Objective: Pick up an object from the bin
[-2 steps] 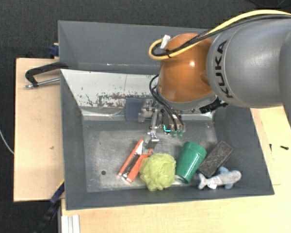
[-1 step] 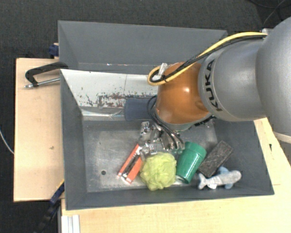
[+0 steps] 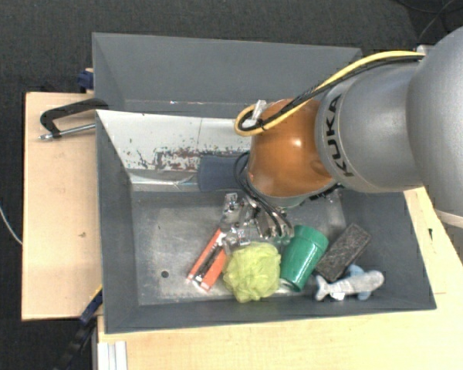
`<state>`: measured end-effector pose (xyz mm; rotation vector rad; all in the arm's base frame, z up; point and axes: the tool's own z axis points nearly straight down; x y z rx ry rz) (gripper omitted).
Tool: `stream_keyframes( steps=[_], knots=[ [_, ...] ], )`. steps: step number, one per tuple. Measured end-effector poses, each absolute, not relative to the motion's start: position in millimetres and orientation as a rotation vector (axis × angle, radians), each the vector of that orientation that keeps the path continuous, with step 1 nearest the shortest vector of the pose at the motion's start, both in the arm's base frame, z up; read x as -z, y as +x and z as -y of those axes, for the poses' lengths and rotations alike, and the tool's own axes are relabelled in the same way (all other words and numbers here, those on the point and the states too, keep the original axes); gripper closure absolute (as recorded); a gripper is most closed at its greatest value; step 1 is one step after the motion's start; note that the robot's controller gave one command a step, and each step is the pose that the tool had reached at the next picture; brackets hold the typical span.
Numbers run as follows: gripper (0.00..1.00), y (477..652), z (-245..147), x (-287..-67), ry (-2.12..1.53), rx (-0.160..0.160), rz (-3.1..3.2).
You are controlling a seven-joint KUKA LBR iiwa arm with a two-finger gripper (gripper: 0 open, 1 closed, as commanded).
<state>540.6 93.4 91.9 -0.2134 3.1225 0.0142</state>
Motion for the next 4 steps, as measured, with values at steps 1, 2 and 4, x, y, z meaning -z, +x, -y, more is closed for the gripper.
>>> stream_keyframes(
  steps=[1,2,4],
  knots=[
    [1.0,540.2,-94.5,-95.2,-0.215,-0.013,-3.12],
    [0.0,518.3,-101.2,-164.6,0.173,-0.003,-3.134],
    [1.0,559.5,-107.2,-75.1,0.017,-0.009,-3.125]
  ],
)
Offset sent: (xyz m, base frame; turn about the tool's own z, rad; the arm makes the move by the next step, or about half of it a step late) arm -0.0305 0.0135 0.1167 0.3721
